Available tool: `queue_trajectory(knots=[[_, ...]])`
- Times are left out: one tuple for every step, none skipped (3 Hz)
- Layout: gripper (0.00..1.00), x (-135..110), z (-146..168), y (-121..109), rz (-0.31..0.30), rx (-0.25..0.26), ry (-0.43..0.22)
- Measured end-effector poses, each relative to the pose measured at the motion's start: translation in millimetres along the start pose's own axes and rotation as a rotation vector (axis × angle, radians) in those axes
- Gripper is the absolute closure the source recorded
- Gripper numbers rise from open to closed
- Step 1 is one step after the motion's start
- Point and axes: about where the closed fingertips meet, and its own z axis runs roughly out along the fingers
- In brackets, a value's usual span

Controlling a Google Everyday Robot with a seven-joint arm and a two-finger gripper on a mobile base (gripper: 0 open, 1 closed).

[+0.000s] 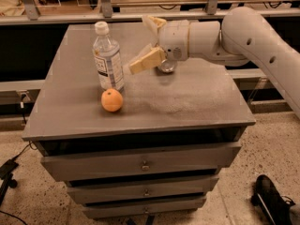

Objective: Move blue plastic bottle near orange can

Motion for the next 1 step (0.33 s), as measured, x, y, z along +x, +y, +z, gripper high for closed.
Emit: queue_trajectory(knots=[[0.00, 0.0, 0.1, 0.0, 0.000, 0.000, 0.000]])
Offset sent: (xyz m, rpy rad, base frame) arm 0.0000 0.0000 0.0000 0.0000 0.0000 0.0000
